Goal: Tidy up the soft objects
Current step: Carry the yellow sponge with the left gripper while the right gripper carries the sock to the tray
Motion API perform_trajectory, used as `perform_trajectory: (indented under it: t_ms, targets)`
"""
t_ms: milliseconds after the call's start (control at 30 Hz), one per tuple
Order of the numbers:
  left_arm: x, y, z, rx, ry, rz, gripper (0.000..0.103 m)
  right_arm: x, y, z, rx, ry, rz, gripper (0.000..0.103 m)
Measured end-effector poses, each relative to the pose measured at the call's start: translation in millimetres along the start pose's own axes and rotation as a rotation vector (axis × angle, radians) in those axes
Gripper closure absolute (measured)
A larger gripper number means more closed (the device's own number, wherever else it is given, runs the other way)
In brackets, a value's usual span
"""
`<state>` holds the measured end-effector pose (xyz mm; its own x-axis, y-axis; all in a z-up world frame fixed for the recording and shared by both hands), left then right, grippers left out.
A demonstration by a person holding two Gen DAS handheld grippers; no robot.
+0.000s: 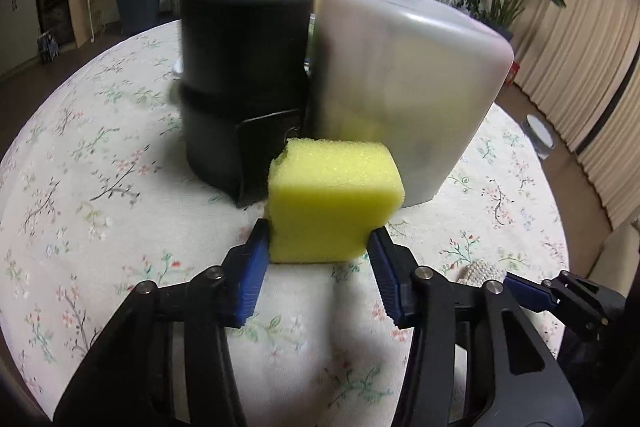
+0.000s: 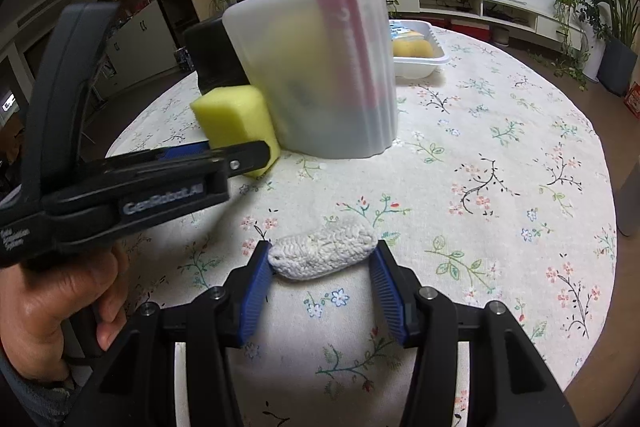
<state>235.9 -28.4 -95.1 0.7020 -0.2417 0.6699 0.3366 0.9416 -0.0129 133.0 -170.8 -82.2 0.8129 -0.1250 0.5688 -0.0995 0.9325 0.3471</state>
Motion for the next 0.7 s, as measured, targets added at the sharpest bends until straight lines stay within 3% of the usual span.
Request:
perform_trajectory:
  t_ms: [700]
  targets:
    - [-73.5, 5.1, 81.9, -0.055, 0.049, 0.022, 0.059, -21.2, -14.1, 42.2, -0.044, 0.011, -0.005, 0.05]
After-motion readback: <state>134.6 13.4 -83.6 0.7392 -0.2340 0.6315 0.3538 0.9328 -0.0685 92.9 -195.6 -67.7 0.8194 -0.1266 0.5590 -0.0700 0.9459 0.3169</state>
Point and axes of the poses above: each gripper's, at about its wrist camera, not at the fingertips, and z roughly against the way its jaws point, y to its left, x to its top, the point moved 3 cm from there along -z, roughly the way its jaws point, and after that the axes turned 15 degrees about -z, right-handed, at the moved point
